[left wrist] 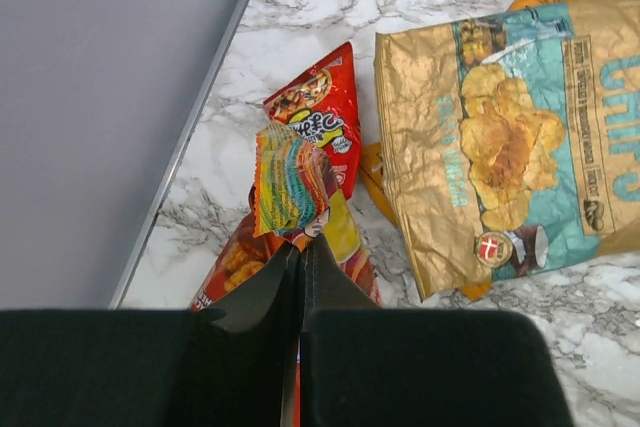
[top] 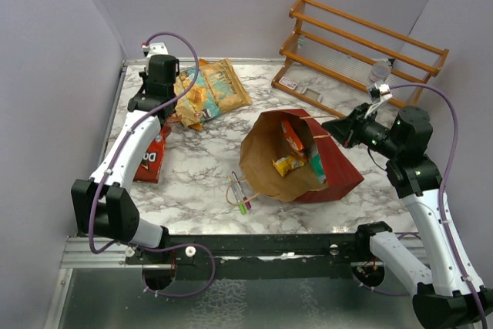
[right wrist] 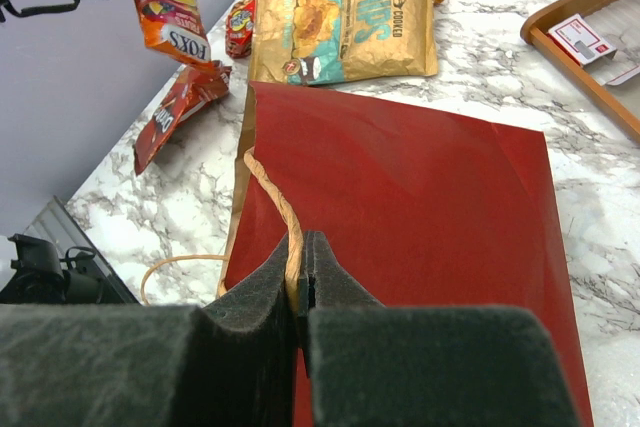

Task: Take the snacks out of the paper bag
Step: Place the snack at the center of the board.

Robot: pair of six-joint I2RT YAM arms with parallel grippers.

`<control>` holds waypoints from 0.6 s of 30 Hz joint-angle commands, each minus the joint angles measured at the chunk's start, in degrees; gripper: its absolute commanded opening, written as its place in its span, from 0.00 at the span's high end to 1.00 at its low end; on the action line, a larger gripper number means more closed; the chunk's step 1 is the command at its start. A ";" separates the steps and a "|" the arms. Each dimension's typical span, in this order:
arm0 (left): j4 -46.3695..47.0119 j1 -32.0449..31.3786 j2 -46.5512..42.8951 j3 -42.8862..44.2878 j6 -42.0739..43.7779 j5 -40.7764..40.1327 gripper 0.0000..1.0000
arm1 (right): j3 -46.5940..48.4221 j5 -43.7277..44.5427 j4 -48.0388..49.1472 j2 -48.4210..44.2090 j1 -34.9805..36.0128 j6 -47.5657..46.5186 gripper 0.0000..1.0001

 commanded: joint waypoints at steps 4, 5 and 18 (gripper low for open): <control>6.34 8.69 4.23 6.40 -8.40 16.18 1.00 | -0.50 1.78 0.51 -1.14 0.12 -0.48 0.99; 7.12 9.51 4.61 6.03 -9.09 18.69 1.00 | -0.52 1.78 0.51 -1.14 0.11 -0.50 0.99; 18.19 22.19 6.78 -12.93 -20.89 41.63 1.00 | 0.11 1.26 0.07 -1.21 0.12 -0.30 0.99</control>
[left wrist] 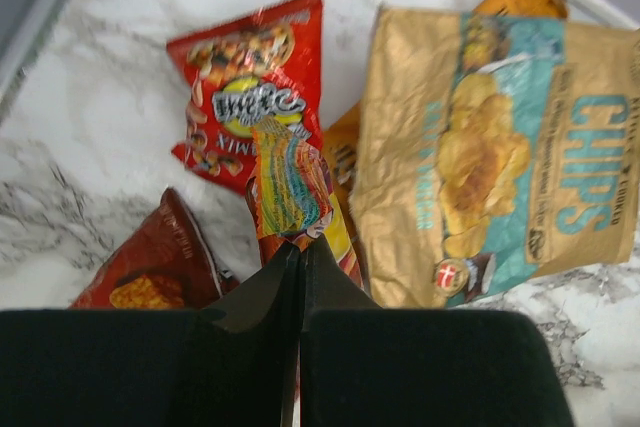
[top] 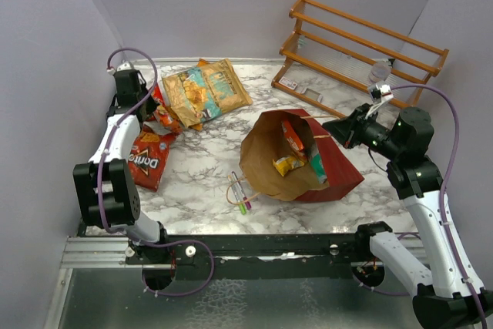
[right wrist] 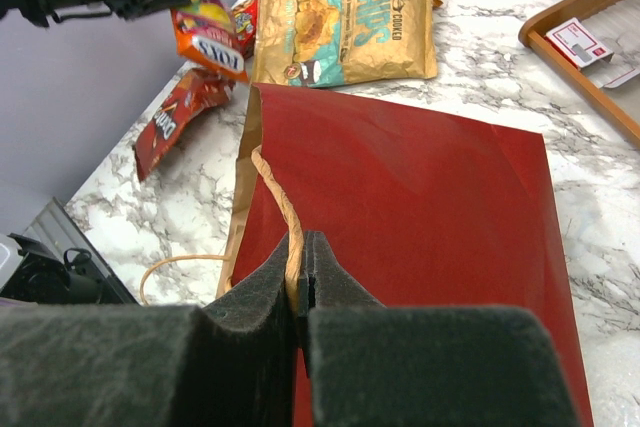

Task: Take the snacks out of the paper bag
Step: Place the snack at the center of the board, then take out the snack from the paper bag.

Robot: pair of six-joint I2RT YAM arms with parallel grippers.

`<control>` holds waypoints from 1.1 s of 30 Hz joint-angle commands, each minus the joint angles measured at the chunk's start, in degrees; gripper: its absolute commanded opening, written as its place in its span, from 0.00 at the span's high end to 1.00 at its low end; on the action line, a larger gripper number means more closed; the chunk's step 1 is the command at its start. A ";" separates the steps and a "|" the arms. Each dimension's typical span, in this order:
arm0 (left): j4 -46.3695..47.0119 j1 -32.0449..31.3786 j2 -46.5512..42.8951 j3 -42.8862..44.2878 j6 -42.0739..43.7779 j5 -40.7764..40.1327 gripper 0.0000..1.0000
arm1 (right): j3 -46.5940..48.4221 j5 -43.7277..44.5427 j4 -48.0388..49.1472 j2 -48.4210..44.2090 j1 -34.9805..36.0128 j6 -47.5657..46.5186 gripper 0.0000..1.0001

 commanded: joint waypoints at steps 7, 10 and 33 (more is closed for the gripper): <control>7.78 4.28 -3.54 -8.30 -7.95 12.54 0.72 | -0.05 1.11 0.15 -1.17 0.10 -0.16 0.99; 6.42 4.43 -5.58 -8.96 -7.58 12.13 0.62 | -0.02 1.07 0.02 -1.18 0.10 -0.24 0.99; 2.71 -2.98 -30.40 -20.42 -9.42 28.35 0.29 | -0.05 0.28 0.22 -0.71 0.12 -0.19 0.99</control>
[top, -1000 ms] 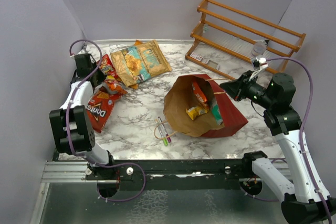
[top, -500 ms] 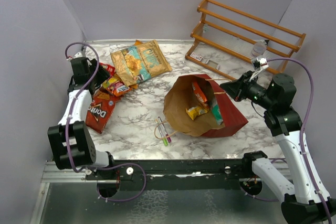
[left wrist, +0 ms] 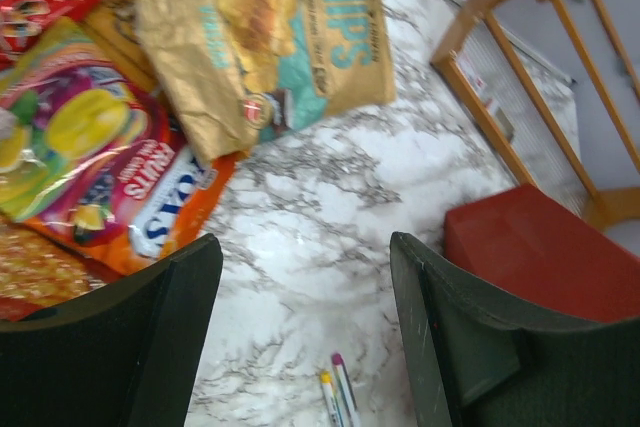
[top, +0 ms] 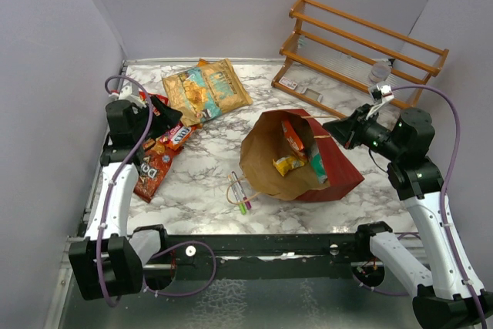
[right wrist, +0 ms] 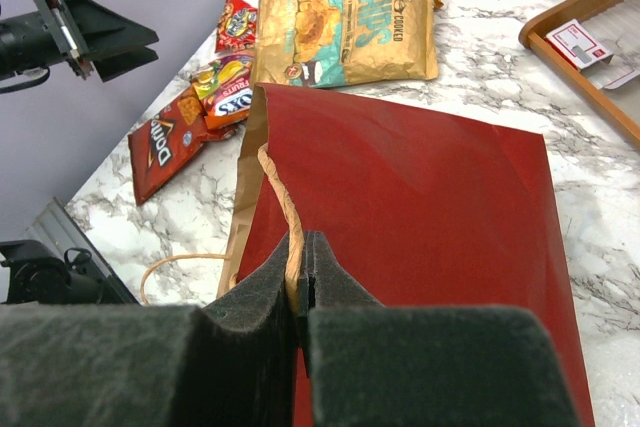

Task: Take the snacks out of the paper bag
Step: Take out the snack from the paper bag.

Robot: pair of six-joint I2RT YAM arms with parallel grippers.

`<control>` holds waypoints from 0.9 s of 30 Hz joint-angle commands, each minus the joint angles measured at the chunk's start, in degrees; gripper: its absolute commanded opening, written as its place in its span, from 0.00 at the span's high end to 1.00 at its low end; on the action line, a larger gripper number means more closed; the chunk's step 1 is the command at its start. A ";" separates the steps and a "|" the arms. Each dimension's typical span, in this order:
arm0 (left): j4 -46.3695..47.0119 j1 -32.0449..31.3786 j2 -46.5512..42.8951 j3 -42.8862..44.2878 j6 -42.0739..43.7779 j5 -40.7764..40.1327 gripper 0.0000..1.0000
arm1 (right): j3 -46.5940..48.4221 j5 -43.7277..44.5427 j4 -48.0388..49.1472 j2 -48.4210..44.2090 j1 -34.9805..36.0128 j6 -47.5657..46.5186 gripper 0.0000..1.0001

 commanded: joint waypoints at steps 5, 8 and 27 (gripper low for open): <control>-0.26 -11.91 -6.14 -2.55 -4.09 2.09 0.29 | -0.09 0.33 0.64 0.10 0.12 -0.09 0.99; 1.83 -16.88 -7.74 -3.67 -7.25 0.93 0.29 | -0.12 0.21 0.62 0.21 0.12 0.04 0.99; 11.70 -63.57 0.18 -1.76 -16.71 -33.12 0.38 | -0.79 0.18 0.72 -0.22 0.12 0.26 0.99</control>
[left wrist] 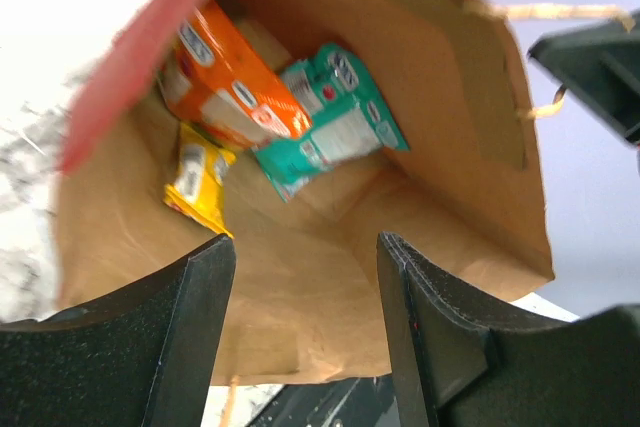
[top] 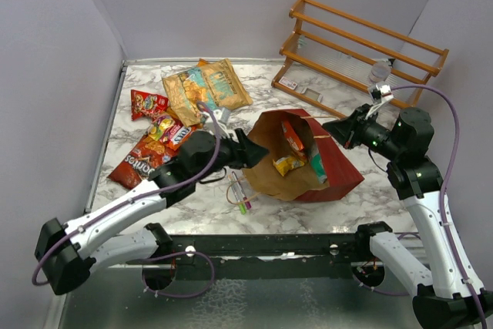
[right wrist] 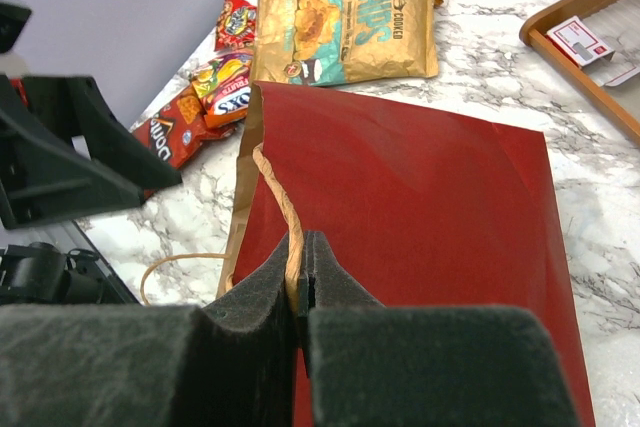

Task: Take the snacks out of the paper bag
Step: Take out the snack from the paper bag.

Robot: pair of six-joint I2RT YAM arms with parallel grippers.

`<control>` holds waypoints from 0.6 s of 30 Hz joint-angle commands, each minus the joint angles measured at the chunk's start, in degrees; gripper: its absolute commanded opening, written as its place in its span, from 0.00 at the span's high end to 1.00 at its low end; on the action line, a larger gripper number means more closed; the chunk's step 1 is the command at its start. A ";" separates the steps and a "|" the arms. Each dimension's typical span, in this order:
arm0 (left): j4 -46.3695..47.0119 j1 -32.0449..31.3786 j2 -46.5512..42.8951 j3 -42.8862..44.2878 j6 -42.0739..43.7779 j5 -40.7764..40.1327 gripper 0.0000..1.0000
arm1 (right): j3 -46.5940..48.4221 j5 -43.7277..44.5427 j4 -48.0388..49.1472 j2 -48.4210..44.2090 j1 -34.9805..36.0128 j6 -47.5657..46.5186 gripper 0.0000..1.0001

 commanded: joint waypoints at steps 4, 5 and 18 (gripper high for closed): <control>-4.79 -14.43 17.42 11.03 -6.08 -24.13 0.32 | -0.89 0.00 0.56 -0.75 0.14 0.37 0.99; -6.82 -15.45 20.09 13.75 -6.84 -25.91 0.31 | -0.86 0.12 0.52 -0.89 0.14 0.39 0.99; -7.44 -18.24 41.11 27.61 -14.61 -39.08 0.20 | -0.65 0.17 0.10 -1.59 0.14 0.37 0.99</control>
